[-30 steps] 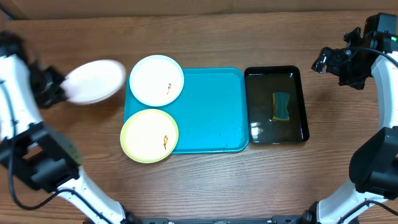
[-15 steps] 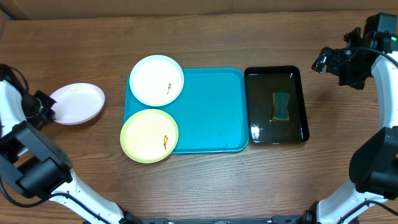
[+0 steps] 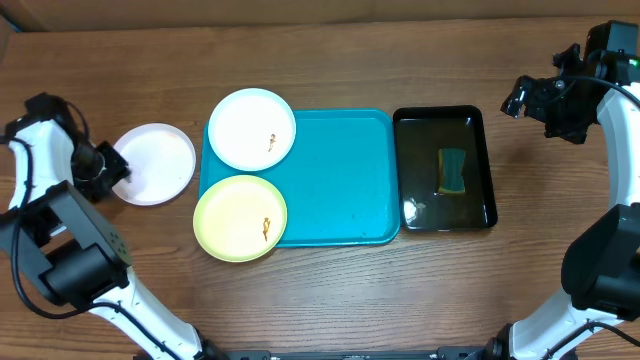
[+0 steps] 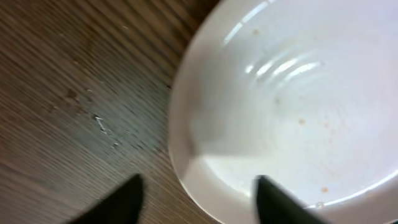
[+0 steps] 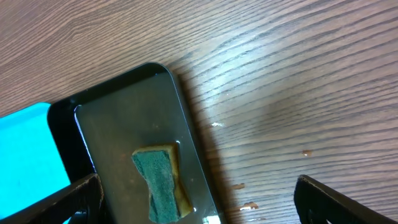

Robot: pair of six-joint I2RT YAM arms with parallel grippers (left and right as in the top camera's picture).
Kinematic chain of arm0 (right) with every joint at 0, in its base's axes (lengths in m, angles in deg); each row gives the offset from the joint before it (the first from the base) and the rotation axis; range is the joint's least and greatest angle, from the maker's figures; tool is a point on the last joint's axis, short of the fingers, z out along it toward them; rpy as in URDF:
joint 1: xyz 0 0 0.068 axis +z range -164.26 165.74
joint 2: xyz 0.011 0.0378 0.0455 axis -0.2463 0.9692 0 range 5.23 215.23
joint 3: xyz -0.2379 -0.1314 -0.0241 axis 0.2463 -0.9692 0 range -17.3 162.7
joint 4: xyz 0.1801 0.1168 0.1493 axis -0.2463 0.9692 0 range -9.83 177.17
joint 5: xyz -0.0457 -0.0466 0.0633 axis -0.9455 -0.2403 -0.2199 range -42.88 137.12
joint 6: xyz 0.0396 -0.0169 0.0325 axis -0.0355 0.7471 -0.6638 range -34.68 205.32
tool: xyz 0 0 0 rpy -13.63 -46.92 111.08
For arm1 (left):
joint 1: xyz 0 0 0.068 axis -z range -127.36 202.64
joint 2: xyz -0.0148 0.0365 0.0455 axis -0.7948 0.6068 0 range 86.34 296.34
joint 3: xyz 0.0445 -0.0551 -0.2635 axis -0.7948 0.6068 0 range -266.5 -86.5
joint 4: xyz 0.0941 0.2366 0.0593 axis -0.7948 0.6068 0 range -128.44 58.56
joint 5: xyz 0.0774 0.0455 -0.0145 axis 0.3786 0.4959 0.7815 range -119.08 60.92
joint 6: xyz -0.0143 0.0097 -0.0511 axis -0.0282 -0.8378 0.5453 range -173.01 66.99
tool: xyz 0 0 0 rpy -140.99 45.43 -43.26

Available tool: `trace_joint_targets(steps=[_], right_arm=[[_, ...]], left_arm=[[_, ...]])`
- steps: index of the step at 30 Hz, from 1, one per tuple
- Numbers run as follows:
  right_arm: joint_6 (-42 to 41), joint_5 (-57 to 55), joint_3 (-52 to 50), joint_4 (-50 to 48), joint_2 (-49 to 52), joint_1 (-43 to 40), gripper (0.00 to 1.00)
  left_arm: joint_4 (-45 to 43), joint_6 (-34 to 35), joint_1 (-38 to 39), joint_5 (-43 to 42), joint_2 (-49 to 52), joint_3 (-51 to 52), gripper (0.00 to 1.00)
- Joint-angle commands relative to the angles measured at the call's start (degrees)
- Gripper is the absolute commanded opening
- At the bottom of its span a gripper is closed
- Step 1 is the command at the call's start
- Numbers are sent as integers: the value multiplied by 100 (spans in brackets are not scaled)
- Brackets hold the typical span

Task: Clean dirty plates on tray and stack at the side
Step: 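Lower the white plate onto the table left of the tray and release, then reach the left gripper to the yellow plate's rim and grasp it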

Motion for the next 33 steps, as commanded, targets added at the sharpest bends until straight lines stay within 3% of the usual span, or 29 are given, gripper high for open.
trace_joint_targets(steps=[1,2,8,13,19,23,33], right_arm=[[-24,-44,55,-13,-42,20,100],[-24,-44,55,-13,-42,20,100],[-24,-44,55,-13,-42,20,100],[-22,-44,55,-13,-42,20,100],[-24,-44,55,-13,-42,20,100],[-24,-44,55,-13,-42,20,100],[-24,-44,55,-13,-42,20,100]], left_arm=[[146,-87,4,28,35,-68,83],[286,-87,2,-15,35,-170,82],[1388,-225,96,-369,-90,-837,56],[2315,-221,326,-238,-520,-680,41],[2055,-190,896,-57,-1582,573,42],[1364,-66,1276,-52,-2243,1639,47],[-184,-92,1451,-260,-2280,2933,43]])
